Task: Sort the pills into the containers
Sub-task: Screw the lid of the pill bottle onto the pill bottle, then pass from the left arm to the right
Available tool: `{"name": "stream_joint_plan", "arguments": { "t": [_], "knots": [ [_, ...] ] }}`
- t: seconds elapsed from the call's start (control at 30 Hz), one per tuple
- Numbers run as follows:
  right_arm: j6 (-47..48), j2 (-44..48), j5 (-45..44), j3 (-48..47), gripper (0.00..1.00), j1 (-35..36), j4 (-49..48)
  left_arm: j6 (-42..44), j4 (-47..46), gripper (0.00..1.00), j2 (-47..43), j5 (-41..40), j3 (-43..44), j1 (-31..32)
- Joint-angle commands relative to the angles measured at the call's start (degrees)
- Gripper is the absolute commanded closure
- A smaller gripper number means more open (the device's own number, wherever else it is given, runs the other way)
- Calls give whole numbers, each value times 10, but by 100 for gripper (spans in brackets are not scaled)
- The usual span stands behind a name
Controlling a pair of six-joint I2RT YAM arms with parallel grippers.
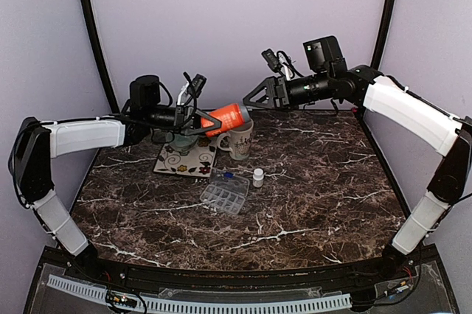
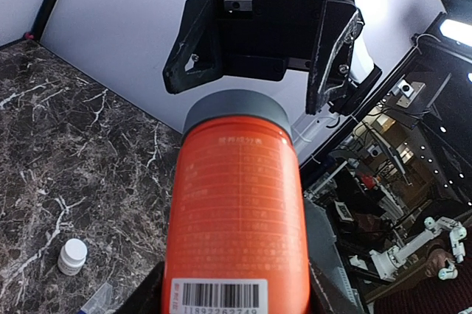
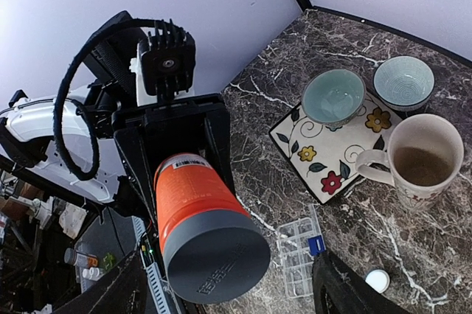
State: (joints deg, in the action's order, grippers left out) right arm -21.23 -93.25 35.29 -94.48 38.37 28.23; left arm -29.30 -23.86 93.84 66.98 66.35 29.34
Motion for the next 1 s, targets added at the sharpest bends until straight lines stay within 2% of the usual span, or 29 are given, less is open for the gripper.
{"name": "stream_joint_plan", "arguments": {
  "t": [0.0,0.7,0.83,0.97],
  "knots": [
    [12,15,20,-1,23,0,-22,-77,-103,100,7,62,21,-9],
    [15,-29,58,-30,25,15,-11,-140,-162,100,60,101,54,-12],
    [13,-33,62,-32,30,16,-12,-153,-175,100,68,109,56,-11],
    [12,-37,64,-35,44,18,-9,-165,-188,100,76,115,58,-11]
  ]
}}
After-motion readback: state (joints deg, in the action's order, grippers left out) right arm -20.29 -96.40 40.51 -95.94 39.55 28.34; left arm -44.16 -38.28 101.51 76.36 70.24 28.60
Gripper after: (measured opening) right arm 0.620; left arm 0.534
